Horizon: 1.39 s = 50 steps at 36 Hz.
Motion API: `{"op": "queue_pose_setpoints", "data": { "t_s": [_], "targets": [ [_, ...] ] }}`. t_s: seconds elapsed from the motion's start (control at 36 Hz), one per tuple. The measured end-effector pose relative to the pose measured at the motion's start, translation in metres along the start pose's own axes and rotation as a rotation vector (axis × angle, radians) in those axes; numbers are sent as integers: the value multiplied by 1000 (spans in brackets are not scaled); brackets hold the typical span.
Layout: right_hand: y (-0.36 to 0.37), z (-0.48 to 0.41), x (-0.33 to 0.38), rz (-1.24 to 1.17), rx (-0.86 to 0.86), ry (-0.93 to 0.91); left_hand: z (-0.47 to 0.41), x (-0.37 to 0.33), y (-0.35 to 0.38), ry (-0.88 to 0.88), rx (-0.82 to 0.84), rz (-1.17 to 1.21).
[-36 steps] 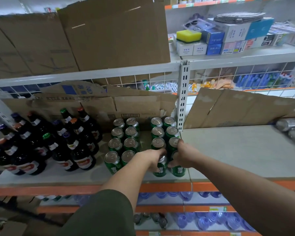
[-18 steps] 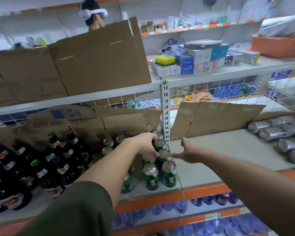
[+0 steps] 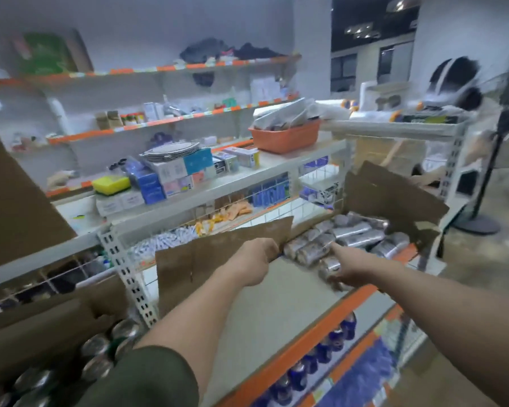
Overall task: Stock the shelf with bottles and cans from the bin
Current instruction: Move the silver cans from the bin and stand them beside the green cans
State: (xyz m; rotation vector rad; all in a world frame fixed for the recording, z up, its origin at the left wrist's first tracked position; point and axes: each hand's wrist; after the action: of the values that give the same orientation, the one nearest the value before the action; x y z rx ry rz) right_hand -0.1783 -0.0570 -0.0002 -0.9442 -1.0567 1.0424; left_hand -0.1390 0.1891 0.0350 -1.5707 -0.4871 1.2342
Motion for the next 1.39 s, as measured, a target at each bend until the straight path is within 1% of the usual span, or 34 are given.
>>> {"op": "queue_pose_setpoints", "data": {
  "t_s": [0.17, 0.31, 0.39, 0.44, 0.56, 0.69, 0.83, 0.92, 1.0, 1.08, 1.17, 1.28, 1.39],
  "targets": [
    [-24, -28, -110, -29, -2, 86, -84, -59, 37, 60, 39, -28],
    [-33, -49, -159, -62, 41, 134, -137, -93, 62, 36, 8, -22],
    [-32, -67, -171, -58, 56, 112, -161, -106, 71, 43, 0, -58],
    [-29, -79, -172, -49, 62, 84, -175, -107, 77, 37, 24, -84],
    [-18, -104, -169, -62, 111, 37, -200, -98, 90, 5, 105, -107],
    [-8, -131, -173, -26, 165, 30, -230, -81, 109, -57, 304, -137],
    [-1, -158, -185, 29, 194, 60, -271, -69, 133, -52, 378, -184],
    [12, -175, -195, 43, 257, 44, -293, -68, 152, -68, 425, -180],
    [26, -197, -204, 78, 336, -63, -313, -69, 173, -102, 481, -159],
    [33, -217, -210, 252, 367, -214, -329, -70, 193, -132, 559, -143],
    [28, -234, -212, 389, 423, -315, -345, -73, 214, -147, 584, -175],
    [20, -254, -217, 357, 528, -436, -361, -73, 230, -186, 613, -186],
    [13, -262, -220, 327, 596, -552, -365, -79, 222, -211, 667, -212]
  ]
}}
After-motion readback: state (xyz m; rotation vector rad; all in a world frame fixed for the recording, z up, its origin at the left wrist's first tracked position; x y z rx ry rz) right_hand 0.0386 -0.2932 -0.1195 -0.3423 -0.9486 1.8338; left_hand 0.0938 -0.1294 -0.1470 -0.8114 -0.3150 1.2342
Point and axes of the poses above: each hand's wrist, its own z-axis away from the middle knuckle, its own y-axis out of the palm, x = y × z, and after that the axes turned 3 degrees about x, right-handed
